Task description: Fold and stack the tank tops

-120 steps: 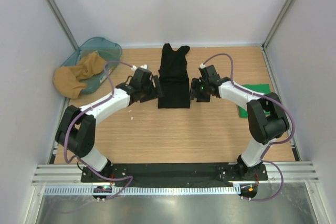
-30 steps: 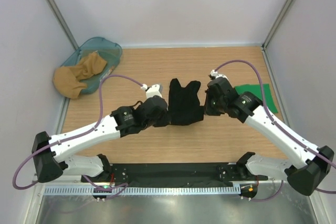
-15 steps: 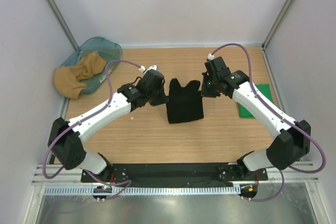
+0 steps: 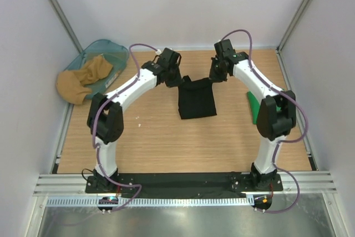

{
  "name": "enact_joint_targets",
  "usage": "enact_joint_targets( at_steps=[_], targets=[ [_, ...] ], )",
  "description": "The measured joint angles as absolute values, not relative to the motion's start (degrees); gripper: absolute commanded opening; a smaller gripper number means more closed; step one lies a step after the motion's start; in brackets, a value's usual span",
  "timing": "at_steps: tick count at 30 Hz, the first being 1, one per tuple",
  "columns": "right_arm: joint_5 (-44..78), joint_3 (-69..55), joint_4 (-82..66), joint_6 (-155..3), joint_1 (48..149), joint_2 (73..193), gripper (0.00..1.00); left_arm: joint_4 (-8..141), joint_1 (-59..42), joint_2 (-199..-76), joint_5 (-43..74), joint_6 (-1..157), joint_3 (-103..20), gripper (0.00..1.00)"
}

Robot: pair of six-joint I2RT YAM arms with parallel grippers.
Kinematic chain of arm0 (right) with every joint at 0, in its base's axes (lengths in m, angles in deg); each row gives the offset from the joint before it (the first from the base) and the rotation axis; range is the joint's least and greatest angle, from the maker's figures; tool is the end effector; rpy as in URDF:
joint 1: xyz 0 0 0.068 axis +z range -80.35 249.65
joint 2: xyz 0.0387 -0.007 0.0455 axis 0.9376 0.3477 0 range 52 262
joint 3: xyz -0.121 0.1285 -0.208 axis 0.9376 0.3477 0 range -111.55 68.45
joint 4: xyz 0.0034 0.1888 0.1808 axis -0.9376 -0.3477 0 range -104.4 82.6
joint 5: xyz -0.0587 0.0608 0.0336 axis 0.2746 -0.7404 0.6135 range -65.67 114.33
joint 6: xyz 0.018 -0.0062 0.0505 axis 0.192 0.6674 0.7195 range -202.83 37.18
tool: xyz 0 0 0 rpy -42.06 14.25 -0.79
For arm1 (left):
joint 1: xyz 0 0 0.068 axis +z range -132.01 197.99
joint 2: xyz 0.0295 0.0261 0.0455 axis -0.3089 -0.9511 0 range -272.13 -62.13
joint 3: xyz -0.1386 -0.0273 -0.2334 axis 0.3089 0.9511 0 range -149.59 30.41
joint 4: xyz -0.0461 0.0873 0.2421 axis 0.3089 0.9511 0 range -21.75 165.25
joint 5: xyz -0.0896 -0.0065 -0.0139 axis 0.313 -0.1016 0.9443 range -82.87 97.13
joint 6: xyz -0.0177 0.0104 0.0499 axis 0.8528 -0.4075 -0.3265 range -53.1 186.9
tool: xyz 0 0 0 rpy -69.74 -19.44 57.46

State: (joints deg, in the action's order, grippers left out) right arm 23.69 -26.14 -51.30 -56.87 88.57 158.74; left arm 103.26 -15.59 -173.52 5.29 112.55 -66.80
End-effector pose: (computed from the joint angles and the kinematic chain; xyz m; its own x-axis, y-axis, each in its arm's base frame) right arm 0.3872 0.1332 0.2824 -0.8501 0.1712 -0.4980 0.0466 0.9664 0.2527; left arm 0.3673 -0.2424 0.2745 -0.8236 -0.3110 -0.4743 -0.0765 0.8896 -0.4503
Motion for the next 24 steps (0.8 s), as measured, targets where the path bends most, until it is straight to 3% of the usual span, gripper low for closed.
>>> enact_joint_targets(
  at_steps=[3, 4, 5, 6, 7, 10, 14, 20, 24],
  targets=[
    [22.7, -33.4, -50.2, -57.1, 86.9, 166.8, 0.05, 102.6, -13.6, -181.5, 5.9, 112.5, -74.3, 0.02],
    [22.6, -36.4, -50.3, -57.0, 86.3, 169.7, 0.34, 102.5, -12.7, -184.3, 6.3, 112.5, -76.8, 0.15],
    [22.4, -38.8, -49.5, -56.8, 85.9, 171.9, 0.42, 101.9, -11.9, -186.9, 6.9, 112.5, -79.0, 0.27],
    [22.6, -41.7, -48.9, -56.7, 85.5, 174.9, 0.45, 101.8, -11.1, -189.5, 7.5, 112.6, -81.2, 0.38],
    [22.7, -44.9, -48.4, -56.3, 85.1, 177.6, 0.56, 101.2, -10.2, -192.0, 8.0, 112.9, -83.4, 0.62],
    [23.6, -49.9, -45.0, -54.4, 83.9, 183.4, 0.68, 100.2, -7.9, -198.5, 9.2, 113.3, -89.9, 0.79],
    [24.5, -43.4, -39.9, -53.3, 83.0, 181.4, 0.74, 99.5, -6.2, -199.8, 10.1, 112.2, -91.7, 0.8],
    [24.8, -27.3, -35.9, -53.9, 83.0, 169.9, 0.73, 94.5, -7.4, -187.9, 12.0, 110.3, -76.1, 0.75],
    [22.4, -25.1, -33.3, -54.8, 83.0, 167.1, 0.84, 90.7, -9.1, -181.7, 13.4, 109.9, -66.6, 0.75]
  ],
)
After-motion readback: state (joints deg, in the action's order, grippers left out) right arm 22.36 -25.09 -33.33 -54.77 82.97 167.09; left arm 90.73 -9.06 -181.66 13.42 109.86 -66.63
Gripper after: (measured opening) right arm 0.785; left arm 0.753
